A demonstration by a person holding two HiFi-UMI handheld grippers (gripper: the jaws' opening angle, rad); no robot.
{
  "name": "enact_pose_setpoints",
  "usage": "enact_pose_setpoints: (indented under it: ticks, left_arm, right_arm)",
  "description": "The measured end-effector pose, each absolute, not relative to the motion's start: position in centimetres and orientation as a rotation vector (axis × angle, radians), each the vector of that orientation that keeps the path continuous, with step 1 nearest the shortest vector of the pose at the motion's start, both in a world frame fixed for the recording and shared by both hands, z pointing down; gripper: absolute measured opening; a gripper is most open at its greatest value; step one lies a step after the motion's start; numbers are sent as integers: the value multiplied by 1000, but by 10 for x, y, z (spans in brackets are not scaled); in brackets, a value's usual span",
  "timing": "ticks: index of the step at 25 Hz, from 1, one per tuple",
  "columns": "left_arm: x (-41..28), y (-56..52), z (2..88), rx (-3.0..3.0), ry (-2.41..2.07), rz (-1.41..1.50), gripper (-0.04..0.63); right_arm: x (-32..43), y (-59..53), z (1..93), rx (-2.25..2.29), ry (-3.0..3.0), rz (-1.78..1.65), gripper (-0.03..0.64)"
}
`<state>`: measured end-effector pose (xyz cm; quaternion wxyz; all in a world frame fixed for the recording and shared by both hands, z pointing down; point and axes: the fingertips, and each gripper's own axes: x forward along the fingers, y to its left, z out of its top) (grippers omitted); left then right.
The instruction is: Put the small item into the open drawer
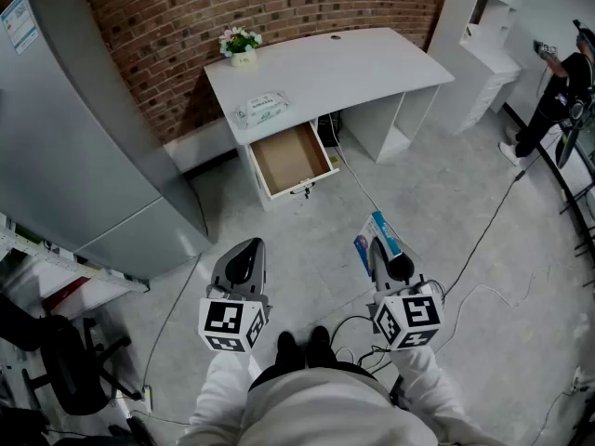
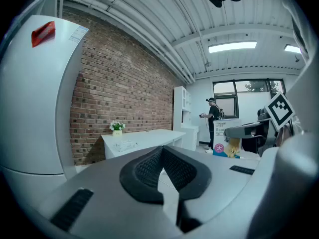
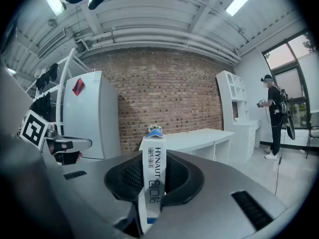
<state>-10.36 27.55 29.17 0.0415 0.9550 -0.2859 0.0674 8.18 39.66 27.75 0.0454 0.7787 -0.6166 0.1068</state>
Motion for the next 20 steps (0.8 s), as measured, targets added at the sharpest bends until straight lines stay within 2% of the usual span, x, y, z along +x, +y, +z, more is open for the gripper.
enact_pose_setpoints:
  ticks: [20]
  left_arm:
    - [-79, 281, 295, 2923, -882, 205, 17]
  right_arm:
    - [88, 385, 285, 2341, -1967, 357, 81]
